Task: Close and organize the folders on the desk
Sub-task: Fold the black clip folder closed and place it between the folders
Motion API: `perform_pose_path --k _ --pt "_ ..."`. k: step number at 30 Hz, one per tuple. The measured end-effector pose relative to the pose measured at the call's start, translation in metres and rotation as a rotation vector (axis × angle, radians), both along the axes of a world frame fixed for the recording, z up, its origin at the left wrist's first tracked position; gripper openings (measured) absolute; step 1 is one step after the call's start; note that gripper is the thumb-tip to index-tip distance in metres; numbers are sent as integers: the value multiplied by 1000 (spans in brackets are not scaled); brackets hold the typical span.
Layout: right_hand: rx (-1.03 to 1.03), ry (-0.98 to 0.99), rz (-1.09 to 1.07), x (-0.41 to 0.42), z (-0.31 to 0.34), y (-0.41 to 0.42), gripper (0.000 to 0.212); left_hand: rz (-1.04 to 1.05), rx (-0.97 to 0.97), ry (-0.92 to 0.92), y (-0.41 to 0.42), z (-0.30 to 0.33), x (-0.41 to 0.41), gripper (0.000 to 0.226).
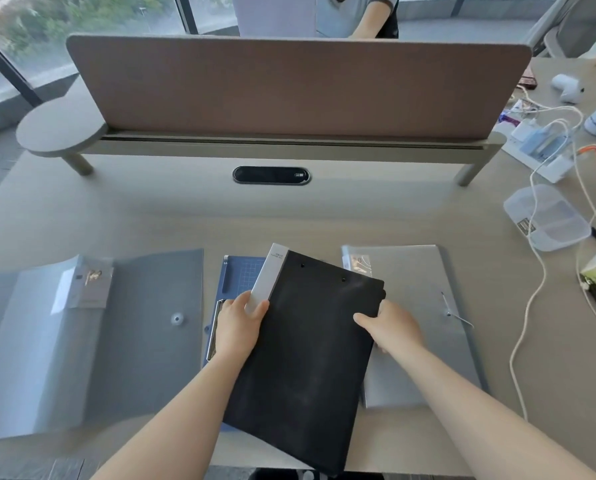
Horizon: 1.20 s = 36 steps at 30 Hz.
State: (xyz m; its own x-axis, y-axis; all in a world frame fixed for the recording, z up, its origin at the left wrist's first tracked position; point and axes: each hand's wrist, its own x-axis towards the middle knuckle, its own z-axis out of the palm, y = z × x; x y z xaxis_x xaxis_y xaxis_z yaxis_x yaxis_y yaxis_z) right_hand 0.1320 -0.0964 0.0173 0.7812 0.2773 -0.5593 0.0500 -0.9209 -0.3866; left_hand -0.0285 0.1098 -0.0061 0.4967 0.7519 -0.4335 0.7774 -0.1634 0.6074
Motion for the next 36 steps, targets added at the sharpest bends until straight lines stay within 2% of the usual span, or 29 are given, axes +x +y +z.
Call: perform_pose_path --k 7,15,18,26,31,36 --pt "121 27 -106 7 -10 3 26 76 -83 -20 -8 6 3 58" --pt "203 -21 -95 12 -9 28 28 264 -127 -138 0 7 -10 39" --pt "216 -14 -64 11 -11 46 28 318 -113 -144 7 8 -18 41" --pt "166 26 -44 2 -16 81 27 374 -128 -90 21 4 -32 53" --pt "126 -5 -7 0 -19 88 23 336 -105 -77 23 2 -33 44" --pt "70 -47 69 -2 -22 92 11 322 -74 -72 27 1 -34 41"
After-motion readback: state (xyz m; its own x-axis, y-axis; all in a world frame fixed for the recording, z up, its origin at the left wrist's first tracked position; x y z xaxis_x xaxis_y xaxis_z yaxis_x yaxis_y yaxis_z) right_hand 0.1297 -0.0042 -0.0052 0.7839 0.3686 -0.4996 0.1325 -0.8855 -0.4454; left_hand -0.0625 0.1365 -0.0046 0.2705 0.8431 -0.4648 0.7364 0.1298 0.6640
